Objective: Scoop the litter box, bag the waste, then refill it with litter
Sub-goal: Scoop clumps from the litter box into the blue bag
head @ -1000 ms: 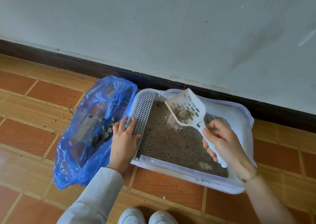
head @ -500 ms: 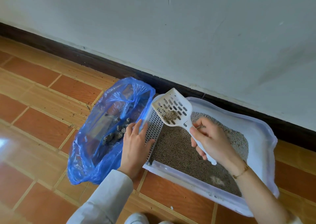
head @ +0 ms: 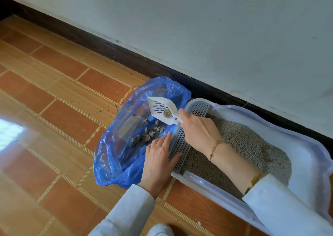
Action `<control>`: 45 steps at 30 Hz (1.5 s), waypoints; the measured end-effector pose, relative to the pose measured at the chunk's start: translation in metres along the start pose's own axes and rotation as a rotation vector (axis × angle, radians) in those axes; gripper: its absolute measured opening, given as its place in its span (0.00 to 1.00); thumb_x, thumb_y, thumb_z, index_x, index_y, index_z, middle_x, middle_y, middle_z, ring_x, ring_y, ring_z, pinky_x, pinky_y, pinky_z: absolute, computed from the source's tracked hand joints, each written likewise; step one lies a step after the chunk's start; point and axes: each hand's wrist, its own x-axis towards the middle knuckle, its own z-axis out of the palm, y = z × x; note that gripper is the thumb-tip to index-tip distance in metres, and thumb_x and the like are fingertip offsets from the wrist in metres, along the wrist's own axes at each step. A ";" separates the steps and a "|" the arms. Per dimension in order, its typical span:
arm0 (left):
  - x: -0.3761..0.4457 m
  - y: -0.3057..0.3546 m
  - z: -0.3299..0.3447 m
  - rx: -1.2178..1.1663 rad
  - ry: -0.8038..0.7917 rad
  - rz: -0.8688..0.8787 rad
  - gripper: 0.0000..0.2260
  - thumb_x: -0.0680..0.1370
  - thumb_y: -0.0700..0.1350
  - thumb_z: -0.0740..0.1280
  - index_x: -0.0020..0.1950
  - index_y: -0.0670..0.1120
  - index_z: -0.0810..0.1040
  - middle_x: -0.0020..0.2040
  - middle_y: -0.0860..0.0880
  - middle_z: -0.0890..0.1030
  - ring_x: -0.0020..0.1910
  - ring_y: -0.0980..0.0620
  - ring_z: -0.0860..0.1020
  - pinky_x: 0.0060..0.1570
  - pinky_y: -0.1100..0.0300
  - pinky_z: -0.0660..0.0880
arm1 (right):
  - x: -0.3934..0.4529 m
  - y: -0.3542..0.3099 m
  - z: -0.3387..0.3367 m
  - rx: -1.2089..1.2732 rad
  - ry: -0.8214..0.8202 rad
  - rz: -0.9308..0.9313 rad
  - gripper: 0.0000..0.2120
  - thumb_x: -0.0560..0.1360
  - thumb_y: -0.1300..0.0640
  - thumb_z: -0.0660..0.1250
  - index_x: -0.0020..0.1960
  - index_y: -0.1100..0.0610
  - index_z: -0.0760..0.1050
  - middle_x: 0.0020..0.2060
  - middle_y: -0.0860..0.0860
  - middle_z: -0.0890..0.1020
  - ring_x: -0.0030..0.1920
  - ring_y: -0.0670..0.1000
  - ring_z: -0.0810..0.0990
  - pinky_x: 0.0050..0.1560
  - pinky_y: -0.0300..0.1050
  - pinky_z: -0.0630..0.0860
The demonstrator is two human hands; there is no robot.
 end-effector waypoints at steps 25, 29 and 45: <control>0.010 0.016 0.000 -0.031 0.025 0.140 0.29 0.79 0.51 0.66 0.77 0.46 0.61 0.77 0.46 0.62 0.74 0.47 0.61 0.70 0.60 0.53 | -0.142 0.047 -0.008 0.699 -0.052 0.701 0.04 0.78 0.54 0.63 0.45 0.50 0.70 0.31 0.49 0.81 0.23 0.43 0.76 0.22 0.45 0.75; 0.016 0.026 0.005 -0.015 0.009 0.152 0.29 0.78 0.48 0.68 0.77 0.45 0.62 0.76 0.43 0.63 0.74 0.44 0.61 0.72 0.54 0.56 | -0.181 0.071 -0.014 0.888 -0.154 0.907 0.05 0.79 0.57 0.63 0.44 0.56 0.72 0.30 0.53 0.82 0.20 0.49 0.73 0.21 0.41 0.71; 0.023 0.045 0.025 0.151 0.030 0.180 0.25 0.77 0.40 0.68 0.72 0.37 0.68 0.73 0.39 0.68 0.72 0.37 0.64 0.72 0.43 0.62 | -0.213 0.102 -0.026 1.295 -0.379 1.365 0.12 0.83 0.59 0.55 0.56 0.69 0.66 0.36 0.62 0.71 0.27 0.56 0.71 0.23 0.46 0.74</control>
